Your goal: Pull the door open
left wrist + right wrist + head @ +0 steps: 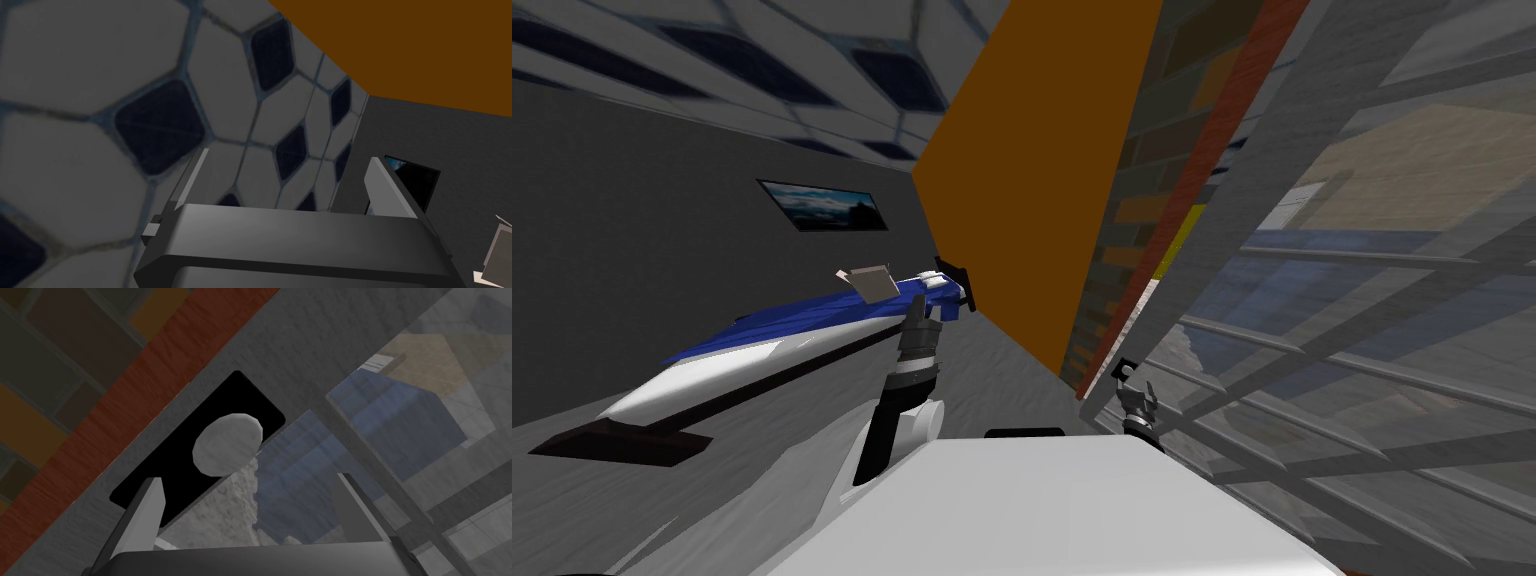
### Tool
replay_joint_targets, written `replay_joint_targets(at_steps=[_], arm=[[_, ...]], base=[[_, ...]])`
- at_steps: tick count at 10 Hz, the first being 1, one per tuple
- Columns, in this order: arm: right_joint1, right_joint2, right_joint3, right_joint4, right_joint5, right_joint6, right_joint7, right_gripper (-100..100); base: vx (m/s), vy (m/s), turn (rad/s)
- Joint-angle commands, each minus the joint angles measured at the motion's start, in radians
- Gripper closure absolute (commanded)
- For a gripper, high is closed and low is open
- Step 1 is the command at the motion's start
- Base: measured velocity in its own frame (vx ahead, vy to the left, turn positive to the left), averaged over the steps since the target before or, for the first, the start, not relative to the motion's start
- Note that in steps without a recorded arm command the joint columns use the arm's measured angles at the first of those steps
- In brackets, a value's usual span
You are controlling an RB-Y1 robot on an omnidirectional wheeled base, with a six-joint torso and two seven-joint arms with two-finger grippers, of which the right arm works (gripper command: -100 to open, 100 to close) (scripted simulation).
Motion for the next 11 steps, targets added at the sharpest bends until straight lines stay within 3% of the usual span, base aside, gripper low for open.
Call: replay_joint_targets(at_steps=[1,2,4,8,9,11], arm=[[-0.005,0.005,0.015,-0.004,-0.025,-0.005,-0.050,-100],[-0.005,0.005,0.015,-0.004,-0.025,-0.005,-0.058,-100],[-0.009,0.015,0.041,-0.018,-0.069,-0.008,-0.122,-100],[-0.013,0.024,0.066,-0.032,-0.111,-0.012,-0.219,-100],[-0.013,0.024,0.066,-0.032,-0.111,-0.012,-0.221,-100],[-0.017,0.033,0.088,-0.045,-0.149,-0.015,-0.289,-100]], base=[[-0.068,-0.003,0.025],[-0.051,-0.001,0.014],[-0.064,-0.001,0.033],[-0.050,-0.005,0.019],[-0.040,-0.002,0.013],[-0.058,-0.001,0.029]])
